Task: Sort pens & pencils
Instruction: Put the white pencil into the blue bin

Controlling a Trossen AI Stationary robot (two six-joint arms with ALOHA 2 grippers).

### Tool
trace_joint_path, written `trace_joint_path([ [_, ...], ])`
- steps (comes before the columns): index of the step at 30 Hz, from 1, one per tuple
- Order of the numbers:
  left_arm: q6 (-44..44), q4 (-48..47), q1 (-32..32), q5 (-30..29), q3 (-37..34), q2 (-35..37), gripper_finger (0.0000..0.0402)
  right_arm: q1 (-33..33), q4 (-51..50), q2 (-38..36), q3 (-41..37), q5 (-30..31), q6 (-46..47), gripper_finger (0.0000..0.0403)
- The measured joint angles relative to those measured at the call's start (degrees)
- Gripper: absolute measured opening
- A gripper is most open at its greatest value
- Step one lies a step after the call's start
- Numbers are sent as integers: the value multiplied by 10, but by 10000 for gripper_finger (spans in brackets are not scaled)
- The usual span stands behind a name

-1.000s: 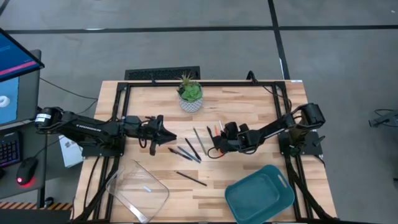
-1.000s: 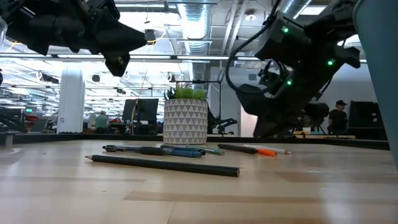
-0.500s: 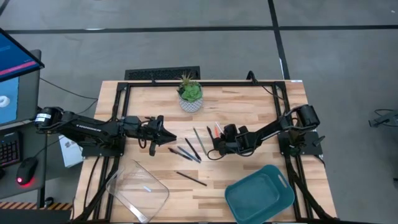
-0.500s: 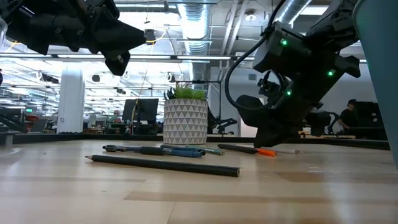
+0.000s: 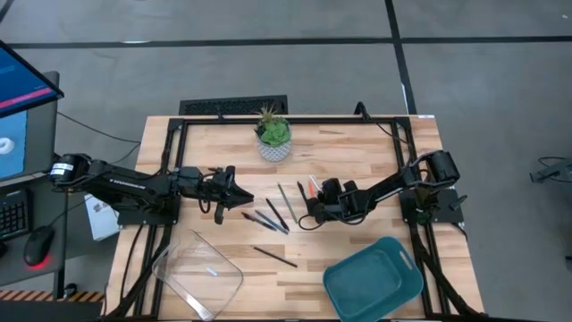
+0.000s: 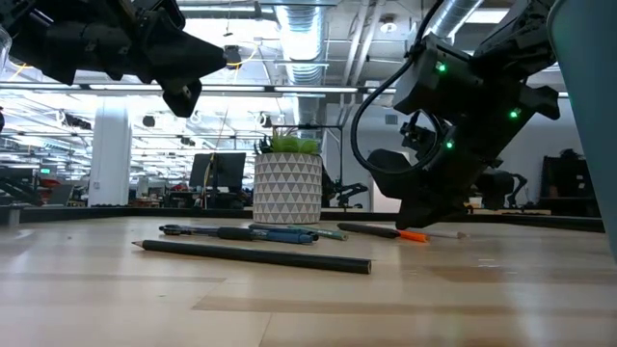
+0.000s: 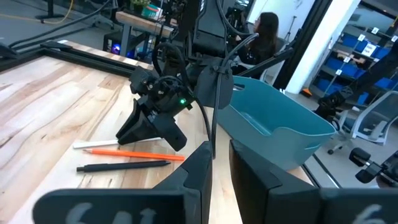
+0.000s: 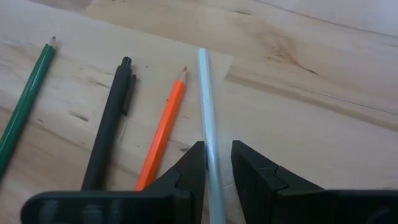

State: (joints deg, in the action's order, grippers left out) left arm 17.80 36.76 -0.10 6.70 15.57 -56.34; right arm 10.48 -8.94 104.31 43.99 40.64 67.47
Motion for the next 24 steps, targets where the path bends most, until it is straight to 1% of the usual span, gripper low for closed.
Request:
trace_joint_path([
  [9, 0, 0, 0, 0, 0, 0, 46, 2, -2, 0, 0, 3, -5, 102],
  [13, 0, 0, 0, 0, 0, 0, 46, 11, -2, 0, -1, 42, -5, 102],
  [17, 0, 0, 0, 0, 0, 0, 46, 22, 0, 0, -1, 60, -5, 102],
  [24, 0, 0, 0, 0, 0, 0, 46, 23, 4, 0, -5, 57, 0, 102],
])
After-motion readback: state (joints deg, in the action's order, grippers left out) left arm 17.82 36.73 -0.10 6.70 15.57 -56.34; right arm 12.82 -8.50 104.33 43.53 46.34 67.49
